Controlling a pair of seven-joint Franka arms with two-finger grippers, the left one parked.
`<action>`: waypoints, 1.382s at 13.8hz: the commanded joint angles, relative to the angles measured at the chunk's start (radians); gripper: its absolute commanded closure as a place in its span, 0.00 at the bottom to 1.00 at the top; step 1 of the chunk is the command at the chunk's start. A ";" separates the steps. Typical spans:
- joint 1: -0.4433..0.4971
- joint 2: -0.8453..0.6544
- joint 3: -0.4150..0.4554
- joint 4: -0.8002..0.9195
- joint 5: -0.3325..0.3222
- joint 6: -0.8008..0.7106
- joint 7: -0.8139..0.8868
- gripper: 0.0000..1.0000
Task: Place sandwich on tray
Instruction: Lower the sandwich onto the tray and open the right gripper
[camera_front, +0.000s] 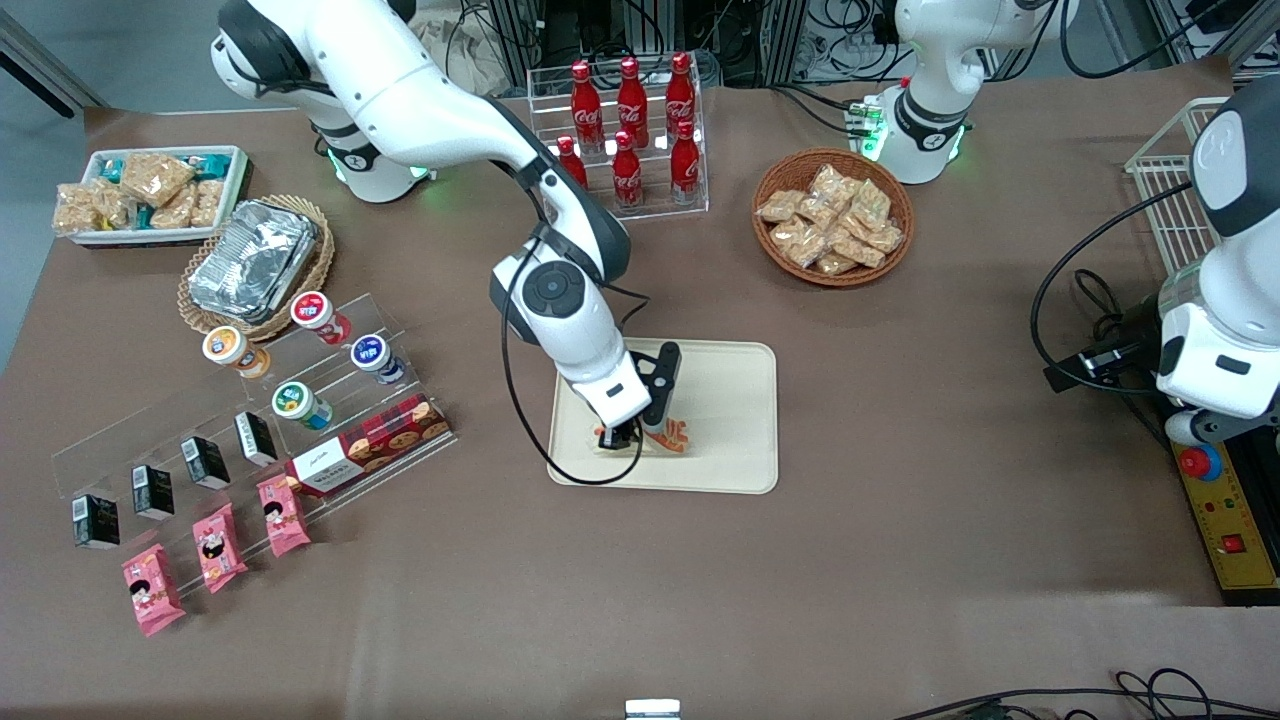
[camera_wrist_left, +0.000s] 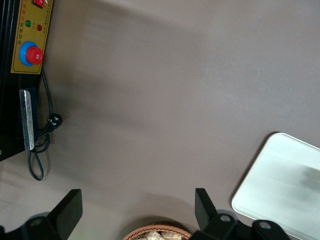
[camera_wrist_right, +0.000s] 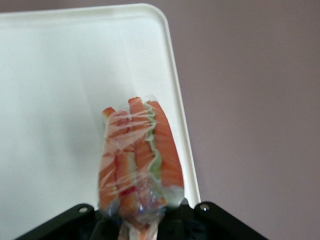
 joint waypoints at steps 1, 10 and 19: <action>-0.003 0.088 0.032 0.091 0.032 0.021 -0.086 0.78; 0.000 0.147 0.036 0.091 0.119 0.088 -0.073 0.45; -0.035 0.085 0.037 0.080 0.162 0.056 -0.039 0.04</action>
